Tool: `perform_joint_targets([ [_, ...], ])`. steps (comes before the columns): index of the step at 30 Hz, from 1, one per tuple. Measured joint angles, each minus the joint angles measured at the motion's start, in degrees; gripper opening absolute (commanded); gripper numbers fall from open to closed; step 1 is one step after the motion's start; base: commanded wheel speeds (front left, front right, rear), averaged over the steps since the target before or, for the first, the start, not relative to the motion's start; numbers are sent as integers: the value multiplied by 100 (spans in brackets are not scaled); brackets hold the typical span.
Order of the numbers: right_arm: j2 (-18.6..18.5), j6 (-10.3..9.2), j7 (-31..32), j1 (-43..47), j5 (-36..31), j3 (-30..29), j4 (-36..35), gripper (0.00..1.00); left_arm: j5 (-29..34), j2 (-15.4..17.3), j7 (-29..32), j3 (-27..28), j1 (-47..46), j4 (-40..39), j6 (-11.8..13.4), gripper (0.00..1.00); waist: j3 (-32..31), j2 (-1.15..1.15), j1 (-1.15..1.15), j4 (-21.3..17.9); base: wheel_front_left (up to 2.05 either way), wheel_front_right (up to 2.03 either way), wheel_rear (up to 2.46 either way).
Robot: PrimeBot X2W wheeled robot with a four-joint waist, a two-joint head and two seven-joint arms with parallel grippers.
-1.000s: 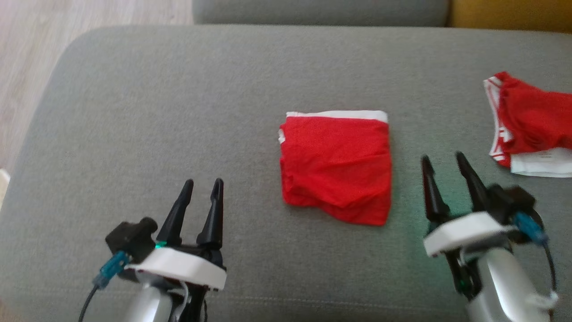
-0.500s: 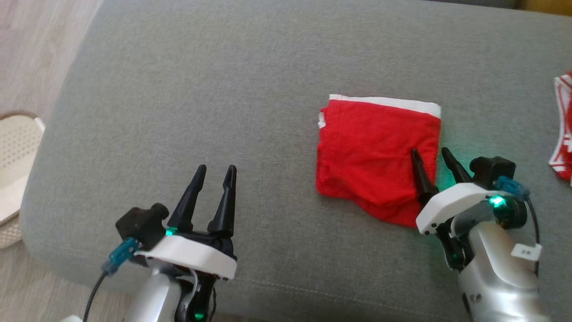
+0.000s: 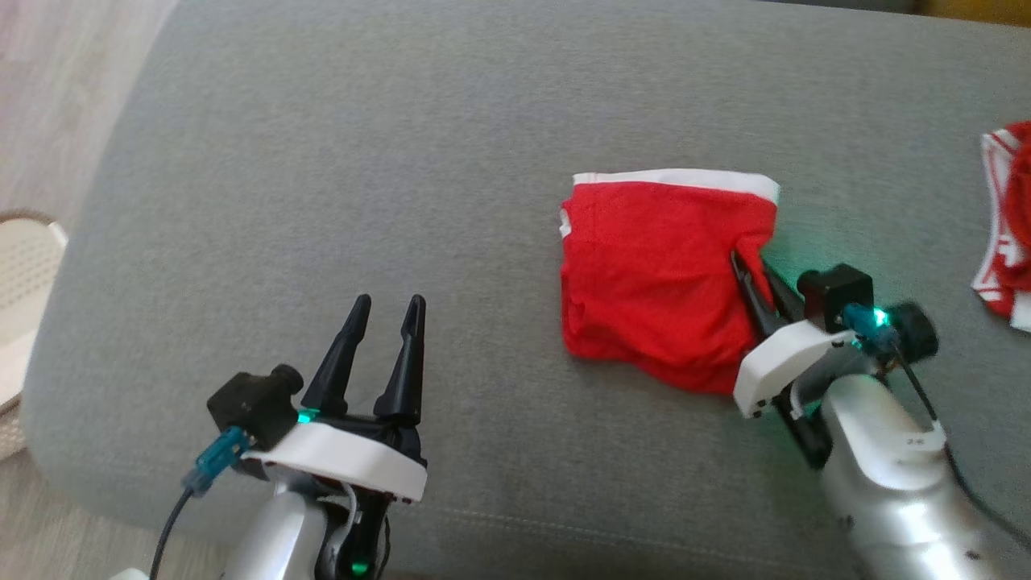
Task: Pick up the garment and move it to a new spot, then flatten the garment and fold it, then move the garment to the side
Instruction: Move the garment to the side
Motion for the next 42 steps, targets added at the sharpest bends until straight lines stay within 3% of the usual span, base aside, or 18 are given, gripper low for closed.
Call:
perform_joint_targets([
  [5, -491, 0, -115, -221, -576, 511, -254, 0, 10, 0, 0, 1, -35, -23, -7, 100, -24, 0, 0, -283, 0, 0, 0],
  [9, -1061, 0, -125, -490, -661, 927, -514, 0, 47, 0, 0, 0, -201, -59, -18, 100, 8, 0, 0, -560, 0, 0, 0],
  [10, -1061, 0, -125, -490, -661, 927, -514, 0, 47, 0, 0, 0, -201, -59, -18, 100, 8, 0, 0, -560, 0, 0, 0],
  [11, -1418, 0, -8, -697, -651, 1185, -656, 0, 98, -1, -1, -3, -293, -80, -48, 100, 54, 0, 0, -707, 0, 0, 0],
  [18, -2664, 0, 499, -1671, -23, 2001, -1056, 0, 304, -7, -2, -7, -776, -110, -136, 100, 461, 0, 0, -1135, 0, 0, 0],
  [24, -3478, 0, 925, -2363, 542, 2241, -1078, 0, 369, -24, -4, -43, -1291, -112, -218, 100, 976, 0, 0, -1378, 0, 0, 0],
  [29, -3740, 0, 1277, -2629, 850, 2258, -1069, 0, 449, -26, -5, -48, -1532, -113, -267, 100, 1354, 0, 0, -1524, 0, 0, 0],
  [39, -3754, 0, 1936, -2732, 1067, 1991, -916, 0, 460, -27, -5, -25, -1646, -51, -316, 100, 1669, 0, 0, -1613, 0, 0, 0],
  [40, -3752, 0, 1953, -2731, 1067, 1945, -921, 23, 460, -27, -5, -14, -1653, -49, -316, 100, 1666, 0, 0, -1607, 0, 0, 0],
  [41, -3738, 0, 1982, -2727, 1069, 1885, -915, 94, 460, -27, -5, -7, -1653, -44, -316, 100, 1660, 0, 0, -1603, 0, 0, 0],
  [42, -3712, 0, 1981, -2711, 1069, 1796, -911, 100, 459, -27, -5, -3, -1653, -36, -316, 100, 1648, 0, 0, -1598, 0, 0, 0],
])
